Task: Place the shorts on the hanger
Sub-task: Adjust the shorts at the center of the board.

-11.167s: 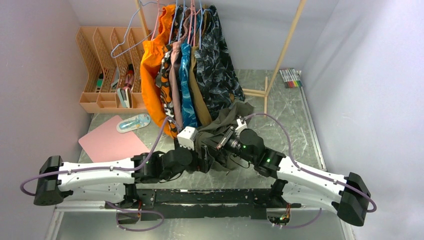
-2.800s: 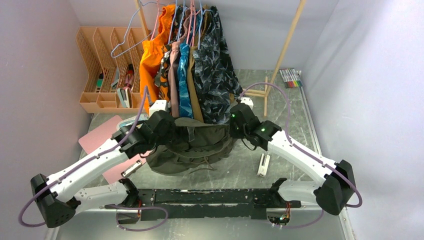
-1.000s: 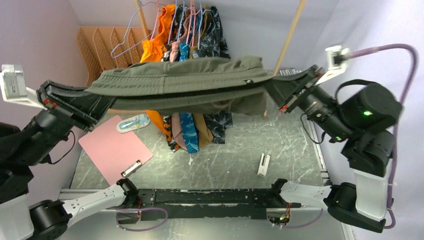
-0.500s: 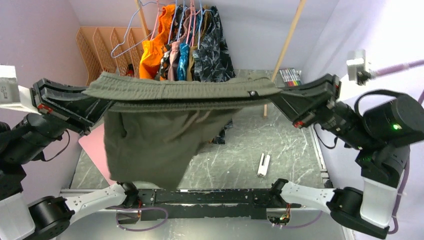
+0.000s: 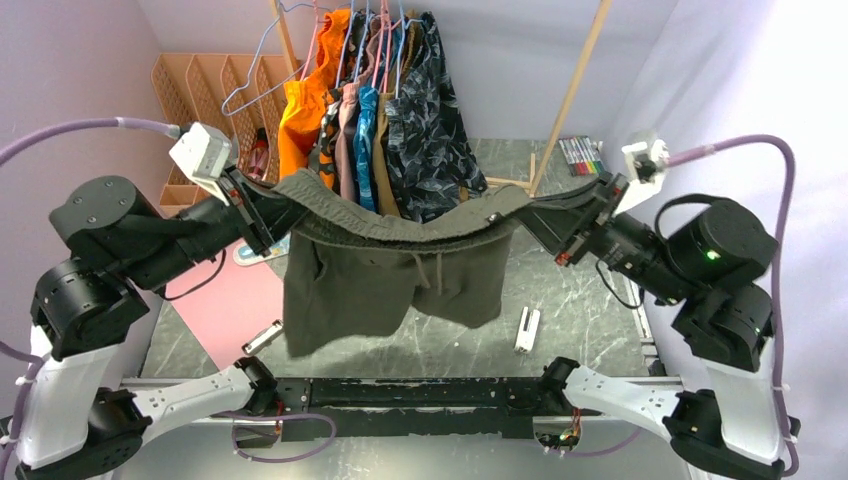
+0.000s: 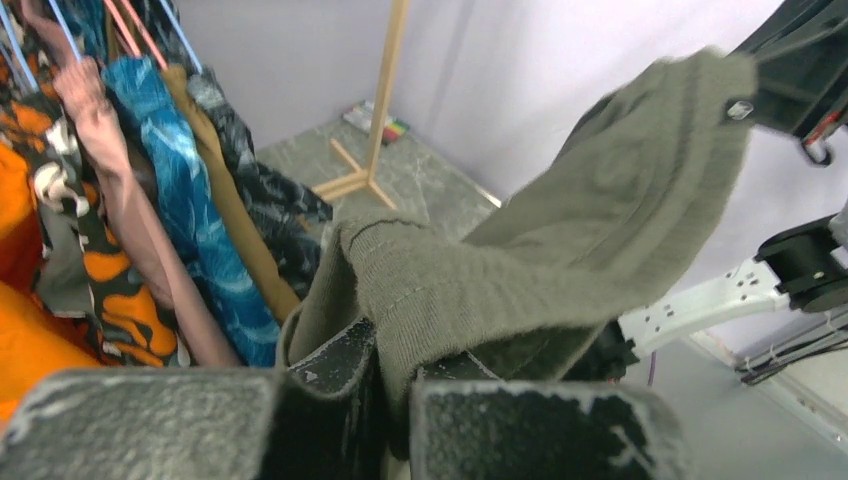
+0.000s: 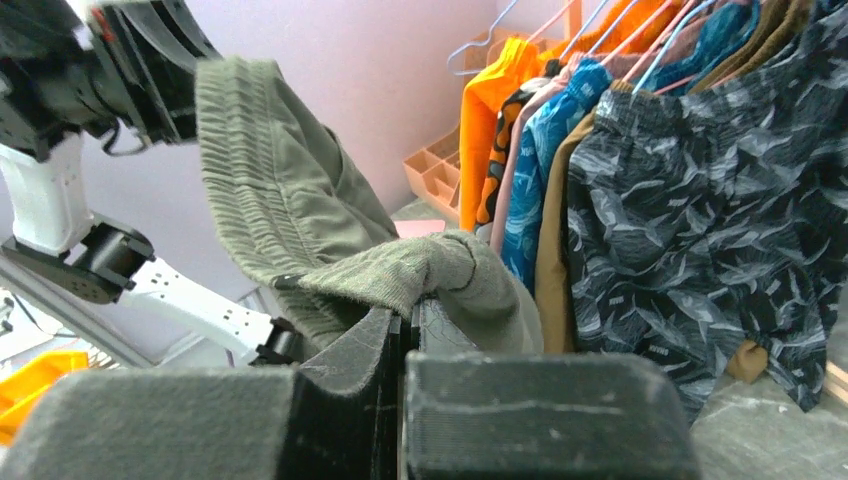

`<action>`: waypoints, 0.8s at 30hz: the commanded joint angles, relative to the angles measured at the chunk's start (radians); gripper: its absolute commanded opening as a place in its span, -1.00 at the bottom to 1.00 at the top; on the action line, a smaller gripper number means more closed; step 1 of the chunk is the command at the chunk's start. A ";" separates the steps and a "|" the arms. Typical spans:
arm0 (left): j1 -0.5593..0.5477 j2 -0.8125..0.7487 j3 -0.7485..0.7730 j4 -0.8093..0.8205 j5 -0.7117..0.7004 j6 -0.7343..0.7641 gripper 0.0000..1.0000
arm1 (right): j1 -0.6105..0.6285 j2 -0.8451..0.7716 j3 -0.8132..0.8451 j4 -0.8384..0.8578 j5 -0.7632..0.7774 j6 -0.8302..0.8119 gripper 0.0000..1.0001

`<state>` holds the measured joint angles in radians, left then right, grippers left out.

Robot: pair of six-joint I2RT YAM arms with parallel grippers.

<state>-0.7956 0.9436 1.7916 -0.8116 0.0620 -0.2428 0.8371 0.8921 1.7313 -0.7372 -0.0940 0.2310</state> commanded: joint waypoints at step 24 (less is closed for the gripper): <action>0.029 0.167 -0.608 -0.047 -0.520 -0.301 -0.86 | -0.039 0.081 -0.993 0.265 0.363 0.590 -1.00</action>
<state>-0.7906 1.0687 1.1542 -0.8398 -0.3092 -0.5106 0.8318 0.9340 0.8062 -0.5293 0.2157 0.7124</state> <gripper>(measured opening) 0.087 0.019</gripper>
